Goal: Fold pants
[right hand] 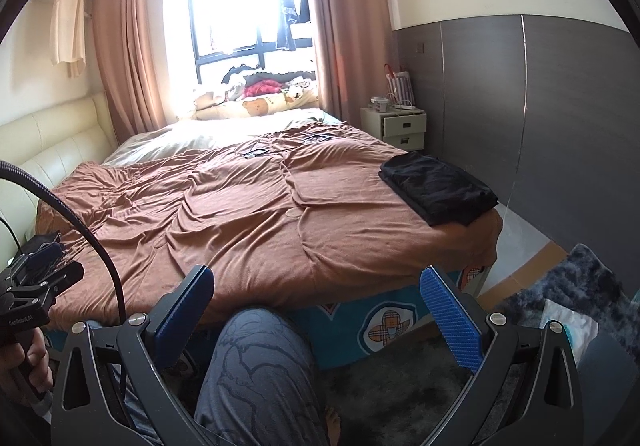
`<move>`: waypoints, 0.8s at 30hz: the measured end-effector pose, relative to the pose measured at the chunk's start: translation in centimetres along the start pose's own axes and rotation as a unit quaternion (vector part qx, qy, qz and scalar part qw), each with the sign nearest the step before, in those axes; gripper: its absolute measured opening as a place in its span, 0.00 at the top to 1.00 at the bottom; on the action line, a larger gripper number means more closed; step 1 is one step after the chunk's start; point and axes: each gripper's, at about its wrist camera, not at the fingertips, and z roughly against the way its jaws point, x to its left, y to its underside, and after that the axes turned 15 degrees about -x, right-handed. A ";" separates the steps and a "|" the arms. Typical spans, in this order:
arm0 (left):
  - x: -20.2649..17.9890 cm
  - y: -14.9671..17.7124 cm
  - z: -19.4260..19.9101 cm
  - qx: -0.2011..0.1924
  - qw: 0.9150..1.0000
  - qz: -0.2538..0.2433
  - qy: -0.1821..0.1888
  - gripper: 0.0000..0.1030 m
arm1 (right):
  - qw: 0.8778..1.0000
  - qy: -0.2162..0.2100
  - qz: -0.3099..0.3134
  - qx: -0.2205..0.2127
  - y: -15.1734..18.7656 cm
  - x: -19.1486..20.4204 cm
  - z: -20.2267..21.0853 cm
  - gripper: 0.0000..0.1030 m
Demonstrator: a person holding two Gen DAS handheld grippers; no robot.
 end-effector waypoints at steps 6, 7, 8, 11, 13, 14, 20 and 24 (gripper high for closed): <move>0.2 0.7 0.8 -0.004 1.000 0.002 -0.001 0.00 | 1.000 0.011 -0.005 0.000 1.4 1.1 -0.2 0.00; 0.2 0.9 0.8 -0.003 1.000 0.003 -0.001 0.00 | 1.000 0.010 -0.004 0.002 1.7 1.3 -0.2 0.00; 0.3 1.0 0.8 -0.003 1.000 0.003 -0.001 0.00 | 1.000 0.008 -0.003 0.005 1.9 1.5 -0.3 0.00; 0.4 1.4 0.6 0.002 1.000 0.005 -0.004 0.00 | 1.000 0.004 -0.001 0.008 2.2 1.8 -0.5 0.00; 0.6 1.5 0.6 0.001 1.000 0.010 -0.006 0.00 | 1.000 0.004 0.000 0.013 2.2 1.9 -0.7 0.00; 0.6 1.5 0.6 0.001 1.000 0.011 -0.010 0.00 | 1.000 0.004 0.001 0.014 2.1 2.0 -0.7 0.00; 0.9 1.7 0.6 0.002 1.000 0.017 -0.016 0.00 | 1.000 0.005 0.003 0.010 1.7 1.9 -0.4 0.00; 1.0 1.9 0.5 0.005 1.000 0.016 -0.019 0.00 | 1.000 0.004 0.005 0.010 1.9 2.0 -0.2 0.00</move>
